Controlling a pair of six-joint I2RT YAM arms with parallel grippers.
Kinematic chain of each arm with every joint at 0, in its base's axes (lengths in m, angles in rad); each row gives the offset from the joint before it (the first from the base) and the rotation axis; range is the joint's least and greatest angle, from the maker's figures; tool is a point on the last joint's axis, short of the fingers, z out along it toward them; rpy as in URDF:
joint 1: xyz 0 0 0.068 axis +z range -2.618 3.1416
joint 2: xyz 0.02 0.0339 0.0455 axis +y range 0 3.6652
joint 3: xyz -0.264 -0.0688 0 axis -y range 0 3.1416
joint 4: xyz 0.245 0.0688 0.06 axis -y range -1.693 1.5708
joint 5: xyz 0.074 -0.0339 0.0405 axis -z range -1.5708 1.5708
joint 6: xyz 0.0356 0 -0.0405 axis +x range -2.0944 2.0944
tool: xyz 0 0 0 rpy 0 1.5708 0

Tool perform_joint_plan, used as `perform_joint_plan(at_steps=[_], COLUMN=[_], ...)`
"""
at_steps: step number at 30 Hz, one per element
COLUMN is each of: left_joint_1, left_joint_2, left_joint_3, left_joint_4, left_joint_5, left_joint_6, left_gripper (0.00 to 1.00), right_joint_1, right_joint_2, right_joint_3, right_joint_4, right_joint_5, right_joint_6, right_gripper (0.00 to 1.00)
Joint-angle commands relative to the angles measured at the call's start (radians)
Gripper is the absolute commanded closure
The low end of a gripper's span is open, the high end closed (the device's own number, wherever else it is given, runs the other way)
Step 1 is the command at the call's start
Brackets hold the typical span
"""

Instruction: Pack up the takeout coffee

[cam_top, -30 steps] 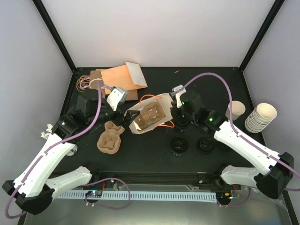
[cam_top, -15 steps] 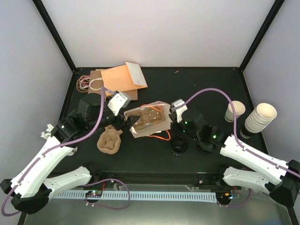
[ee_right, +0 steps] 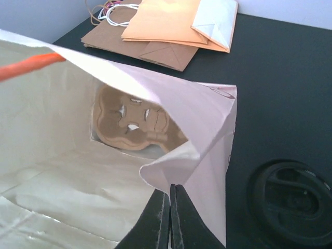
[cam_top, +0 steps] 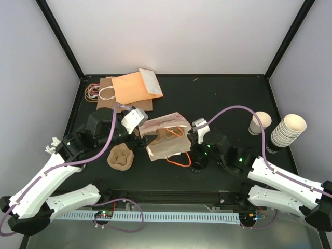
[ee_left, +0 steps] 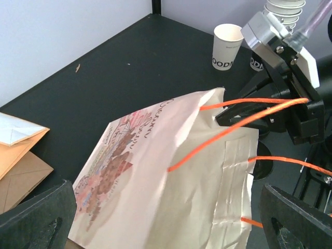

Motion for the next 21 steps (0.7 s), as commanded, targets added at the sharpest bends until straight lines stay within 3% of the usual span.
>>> perform_joint_plan(at_steps=[1,10,21], left_joint_1=[-0.018,-0.105,-0.161], left_joint_2=[-0.029,-0.029,-0.005], left_joint_3=[-0.001,-0.039,-0.037], left_joint_4=[-0.006,0.012,0.022], left_joint_5=[-0.008,-0.015,-0.138], left_joint_6=[0.033,0.05,0.061], left_gripper=[0.01,0.02,0.01], right_joint_1=[0.024,0.092,0.1], right_joint_2=[-0.042,-0.089,-0.091], right_joint_3=[-0.058,-0.148,-0.086], right_joint_4=[-0.014,0.018,-0.001], right_joint_5=[0.036,0.101,0.14], right_joint_6=[0.071,0.12,0.09], right_gripper=[0.99,0.99,0.98])
